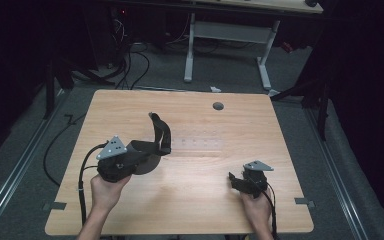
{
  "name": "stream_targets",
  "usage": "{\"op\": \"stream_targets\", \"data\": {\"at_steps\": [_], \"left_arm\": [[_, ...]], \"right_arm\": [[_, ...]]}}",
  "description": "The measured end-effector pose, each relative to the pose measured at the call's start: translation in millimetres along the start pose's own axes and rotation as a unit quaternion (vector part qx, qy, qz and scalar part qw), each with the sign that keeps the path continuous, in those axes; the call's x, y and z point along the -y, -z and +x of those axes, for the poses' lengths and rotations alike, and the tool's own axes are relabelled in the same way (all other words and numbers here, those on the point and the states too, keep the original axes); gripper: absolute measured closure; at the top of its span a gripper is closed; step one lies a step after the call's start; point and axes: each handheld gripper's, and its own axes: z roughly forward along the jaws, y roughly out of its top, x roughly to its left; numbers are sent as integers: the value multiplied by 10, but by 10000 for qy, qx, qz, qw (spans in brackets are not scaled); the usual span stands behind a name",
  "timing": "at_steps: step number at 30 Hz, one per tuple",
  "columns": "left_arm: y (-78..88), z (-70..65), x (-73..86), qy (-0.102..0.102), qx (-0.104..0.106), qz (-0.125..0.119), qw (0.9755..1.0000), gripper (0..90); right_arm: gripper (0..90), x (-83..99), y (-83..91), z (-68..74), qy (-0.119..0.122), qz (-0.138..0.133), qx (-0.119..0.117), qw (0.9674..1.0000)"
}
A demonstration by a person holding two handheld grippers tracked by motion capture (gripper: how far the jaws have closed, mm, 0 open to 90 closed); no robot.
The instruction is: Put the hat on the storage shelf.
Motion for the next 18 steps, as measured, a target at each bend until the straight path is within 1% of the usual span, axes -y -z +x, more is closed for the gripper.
{"op": "stream_targets", "data": {"at_steps": [5,6,8,12,13,16,18], "left_arm": [[-49,56,-77,56,-82,6,10000,856],[-66,72,-115,87,-92,-29,9999,855],[-72,82,-135,68,-104,-22,9999,855],[-95,93,-209,93,-110,-90,9999,855],[-113,104,-240,92,-134,-128,9998,855],[-132,123,-268,86,-172,-146,9997,855],[-148,149,-299,150,-193,-168,9996,855]], "right_arm": [[319,0,0,5,-3,7,-18,10000],[318,0,1,5,-6,9,-21,10000],[318,0,1,5,-5,9,-21,10000],[317,2,2,7,9,9,-23,10000],[317,2,2,7,8,9,-29,10000],[313,3,2,7,35,10,-40,10000],[313,3,2,8,39,9,-43,10000]]}}
